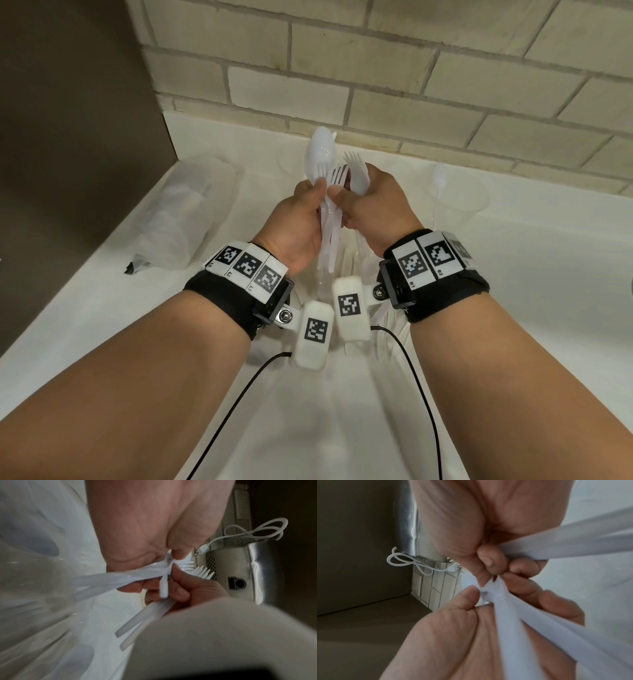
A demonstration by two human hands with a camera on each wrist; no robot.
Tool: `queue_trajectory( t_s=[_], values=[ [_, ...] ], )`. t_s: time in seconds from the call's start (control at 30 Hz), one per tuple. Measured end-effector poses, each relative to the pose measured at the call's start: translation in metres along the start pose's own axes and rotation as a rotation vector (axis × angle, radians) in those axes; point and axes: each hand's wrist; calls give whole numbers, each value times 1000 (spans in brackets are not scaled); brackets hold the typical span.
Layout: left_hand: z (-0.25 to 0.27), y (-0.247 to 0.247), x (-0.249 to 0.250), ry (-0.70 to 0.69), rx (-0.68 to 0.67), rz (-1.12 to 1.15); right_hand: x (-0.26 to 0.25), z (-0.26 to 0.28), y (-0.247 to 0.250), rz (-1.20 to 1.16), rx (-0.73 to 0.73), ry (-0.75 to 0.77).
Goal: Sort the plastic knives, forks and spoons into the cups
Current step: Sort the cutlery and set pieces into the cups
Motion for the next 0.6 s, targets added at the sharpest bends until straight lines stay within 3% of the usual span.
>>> queue_trajectory(
  t_s=[0.1, 0.27, 0.47, 0.6],
  values=[
    [-3, 1, -2, -12, 60, -29, 1, 0, 2, 15, 20, 12],
    [-5, 7, 0, 54, -26, -90, 3, -1, 2, 123, 88, 94],
    [-6, 6, 0, 64, 46, -68, 0, 0, 2, 126, 122, 143],
    [-8, 9, 0, 71, 24, -50, -2, 1, 4, 139, 100, 155]
  ],
)
Point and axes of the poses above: each hand's wrist, its own z-axis away from the middle knuckle, its own y-axis out of the back of the hand, x = y × z
